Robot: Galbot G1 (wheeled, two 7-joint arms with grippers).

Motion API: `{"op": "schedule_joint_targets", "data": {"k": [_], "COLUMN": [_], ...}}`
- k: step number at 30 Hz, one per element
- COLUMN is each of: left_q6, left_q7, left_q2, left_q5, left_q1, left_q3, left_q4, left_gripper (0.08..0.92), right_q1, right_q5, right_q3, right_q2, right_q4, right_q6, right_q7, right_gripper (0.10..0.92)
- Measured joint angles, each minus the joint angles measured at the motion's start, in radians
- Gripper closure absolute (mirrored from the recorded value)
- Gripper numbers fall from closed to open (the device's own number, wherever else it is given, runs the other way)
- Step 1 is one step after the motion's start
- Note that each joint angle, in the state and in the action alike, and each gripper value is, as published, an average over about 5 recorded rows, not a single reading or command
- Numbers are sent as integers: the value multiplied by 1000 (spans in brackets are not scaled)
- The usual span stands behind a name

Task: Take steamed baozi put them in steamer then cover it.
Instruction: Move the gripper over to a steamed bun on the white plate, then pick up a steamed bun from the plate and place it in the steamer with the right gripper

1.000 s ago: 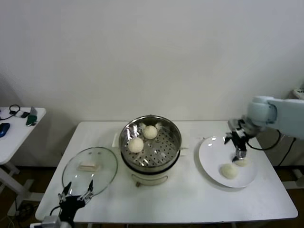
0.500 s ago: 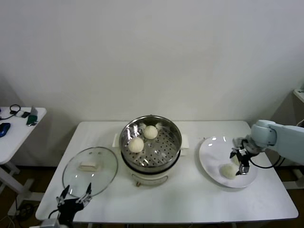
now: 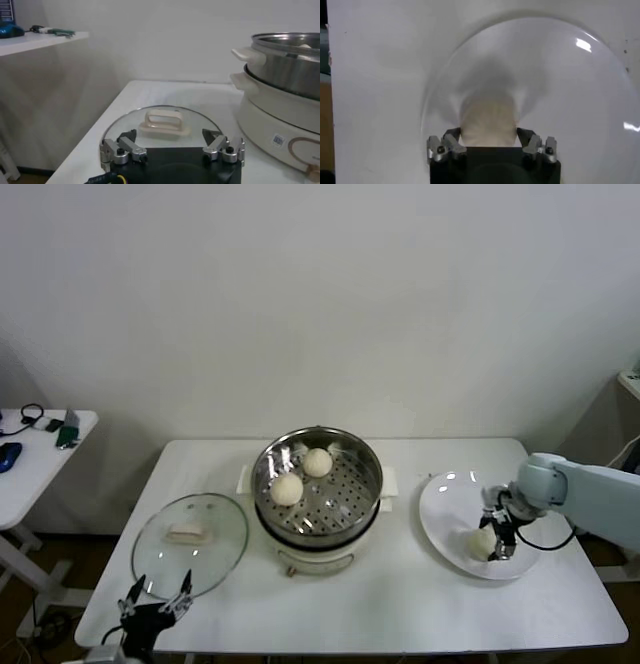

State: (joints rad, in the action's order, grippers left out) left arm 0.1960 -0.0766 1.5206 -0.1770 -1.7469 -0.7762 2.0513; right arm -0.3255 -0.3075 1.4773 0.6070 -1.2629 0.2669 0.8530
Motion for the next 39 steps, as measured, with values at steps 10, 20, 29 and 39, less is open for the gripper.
{"op": "schedule_joint_targets", "data": {"k": [10, 20, 29, 39], "left_q6": [0, -4, 2, 5], "left_q7": [0, 3, 3, 2], "left_q2": [-3, -8, -8, -7], "left_q5": [4, 5, 1, -12], "left_q1": [-3, -6, -6, -5], "left_q3": [6, 10, 2, -12], "left_q4": [9, 10, 24, 34], "left_gripper": [177, 177, 177, 177], "right_q1": [-158, -544, -727, -676], "right_q5": [3, -28, -27, 48], "right_q3": [79, 204, 184, 150], "right_q2": [19, 143, 321, 541], "right_q4": [-37, -134, -282, -337], "right_q6": [-64, -237, -380, -448], "right_q7": [57, 133, 147, 121], "right_gripper": [330, 330, 330, 330]}}
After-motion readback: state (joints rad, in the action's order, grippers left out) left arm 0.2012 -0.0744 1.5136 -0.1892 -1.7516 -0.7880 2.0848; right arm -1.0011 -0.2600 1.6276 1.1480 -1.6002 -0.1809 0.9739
